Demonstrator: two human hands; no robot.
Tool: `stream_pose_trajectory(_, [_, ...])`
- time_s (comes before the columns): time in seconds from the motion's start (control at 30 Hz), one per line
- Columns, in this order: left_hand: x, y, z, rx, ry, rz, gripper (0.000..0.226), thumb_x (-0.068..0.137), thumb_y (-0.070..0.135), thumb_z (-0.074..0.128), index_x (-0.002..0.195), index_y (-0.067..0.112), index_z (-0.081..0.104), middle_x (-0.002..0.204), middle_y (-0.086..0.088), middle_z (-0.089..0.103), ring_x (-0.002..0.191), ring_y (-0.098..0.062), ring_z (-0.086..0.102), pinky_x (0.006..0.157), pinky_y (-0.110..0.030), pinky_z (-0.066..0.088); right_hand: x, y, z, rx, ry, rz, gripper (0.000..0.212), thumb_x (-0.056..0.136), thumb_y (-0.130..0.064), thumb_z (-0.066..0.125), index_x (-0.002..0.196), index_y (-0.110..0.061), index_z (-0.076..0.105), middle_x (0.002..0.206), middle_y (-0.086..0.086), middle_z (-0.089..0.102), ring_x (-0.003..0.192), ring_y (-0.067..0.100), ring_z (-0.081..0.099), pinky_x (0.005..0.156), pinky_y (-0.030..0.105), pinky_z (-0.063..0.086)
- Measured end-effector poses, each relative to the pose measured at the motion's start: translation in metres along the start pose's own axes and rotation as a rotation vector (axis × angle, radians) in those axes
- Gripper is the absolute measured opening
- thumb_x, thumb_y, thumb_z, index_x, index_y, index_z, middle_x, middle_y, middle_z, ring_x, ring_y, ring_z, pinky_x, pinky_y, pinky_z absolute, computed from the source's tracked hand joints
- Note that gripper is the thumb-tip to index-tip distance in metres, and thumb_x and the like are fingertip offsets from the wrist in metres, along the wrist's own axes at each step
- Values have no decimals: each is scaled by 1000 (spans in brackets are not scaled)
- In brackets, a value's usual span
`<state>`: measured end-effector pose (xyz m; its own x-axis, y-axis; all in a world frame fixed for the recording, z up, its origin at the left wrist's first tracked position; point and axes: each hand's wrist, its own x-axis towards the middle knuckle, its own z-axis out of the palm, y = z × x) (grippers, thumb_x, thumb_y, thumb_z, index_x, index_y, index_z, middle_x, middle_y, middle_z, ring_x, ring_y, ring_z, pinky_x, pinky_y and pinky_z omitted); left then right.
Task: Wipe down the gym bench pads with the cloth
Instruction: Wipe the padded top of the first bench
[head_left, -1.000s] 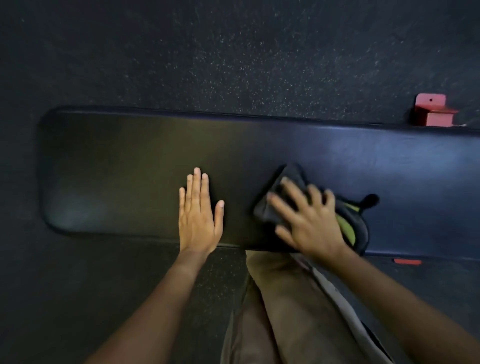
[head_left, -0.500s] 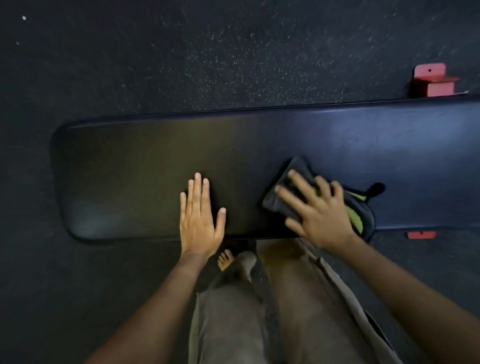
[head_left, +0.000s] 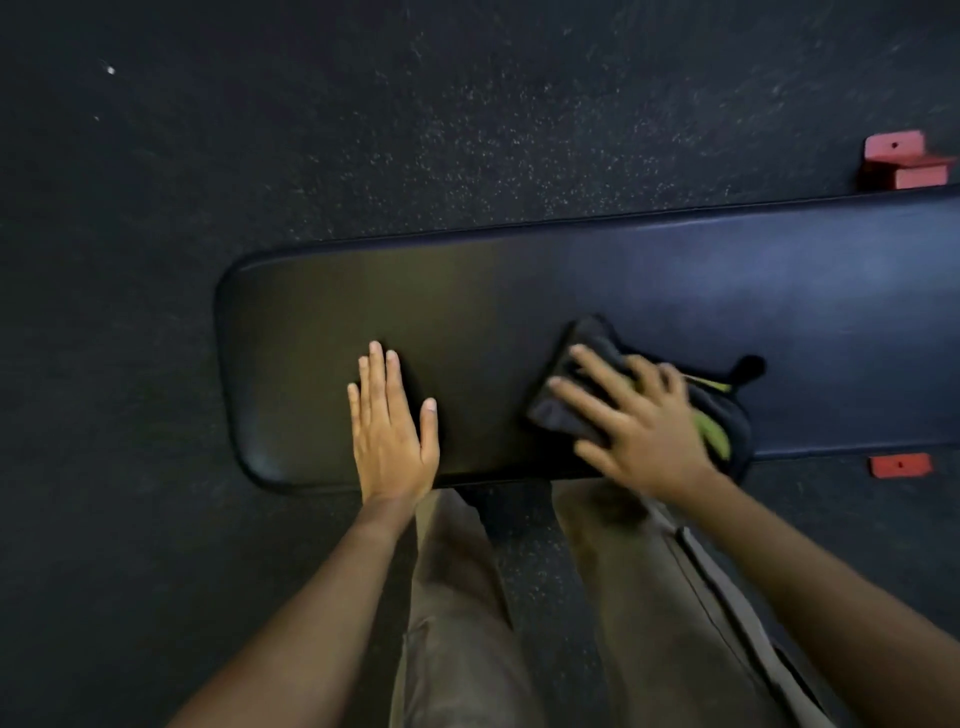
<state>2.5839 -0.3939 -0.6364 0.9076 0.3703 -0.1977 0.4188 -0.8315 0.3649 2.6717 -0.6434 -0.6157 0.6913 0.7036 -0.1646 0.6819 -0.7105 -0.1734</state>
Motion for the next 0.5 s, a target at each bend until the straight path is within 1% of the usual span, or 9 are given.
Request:
stream_pose_trajectory(0.07, [-5,-18,-5,13,-19,12,62,96,35,33,147,1,24,156,-11,14,144,-21,8,118,-34,1,23,1,-5,26,28,328,64,81,-51,43,142,-31,36,151,10,37,117,42,37,92,58,37])
stream_pose_trajectory(0.13, [-10,-36,-9,24,-42,39,61,97,36,32,147,2,23,156,-10,14,144,-19,7,118,-33,0,80,-22,-13,100,85,703,66,84,-49,45,146,-29,32,156,9,27,125,46,34,96,60,32])
stream_pose_trajectory(0.17, [-11,-46,-12,26,-42,42,61,97,37,32,147,2,23,156,-11,14,144,-18,6,118,-33,0,112,-40,-16,130,70,761,67,87,-48,46,148,-29,29,158,7,22,129,47,31,100,61,29])
stream_pose_trajectory(0.2, [-10,-52,-14,23,-35,33,61,97,37,32,147,2,23,156,-12,15,144,-18,5,118,-32,-1,139,-59,-17,140,32,725,67,89,-48,47,150,-30,25,160,6,17,133,46,28,103,60,25])
stream_pose_trajectory(0.23, [-9,-59,-17,18,-27,23,61,97,37,32,147,2,23,156,-13,15,144,-18,5,118,-32,-1,158,-79,-17,128,-11,610,68,90,-48,48,151,-31,24,161,5,15,135,46,27,105,60,23])
stream_pose_trajectory(0.3, [-9,-74,-23,8,-17,21,61,97,37,33,147,2,23,156,-14,16,144,-20,6,117,-31,-2,165,-120,-9,74,-44,281,66,89,-49,47,150,-32,27,160,6,19,134,45,30,106,60,23])
stream_pose_trajectory(0.37, [-10,-89,-28,2,-11,23,61,97,36,34,146,2,24,156,-14,17,144,-22,9,117,-31,-1,132,-145,7,8,-43,14,64,87,-51,44,147,-31,35,157,7,28,128,44,38,102,56,28])
stream_pose_trajectory(0.47, [-14,-110,-35,2,5,1,61,97,36,34,146,2,26,155,-14,18,144,-25,12,117,-33,1,70,-139,16,-33,-50,-224,63,84,-52,41,143,-32,37,153,7,36,117,42,41,95,51,31])
stream_pose_trajectory(0.5, [-16,-117,-36,2,2,9,61,97,36,34,146,2,25,156,-13,17,144,-24,11,117,-33,2,63,-132,17,-37,-37,-224,62,83,-52,41,142,-32,37,151,7,38,115,42,42,93,51,32])
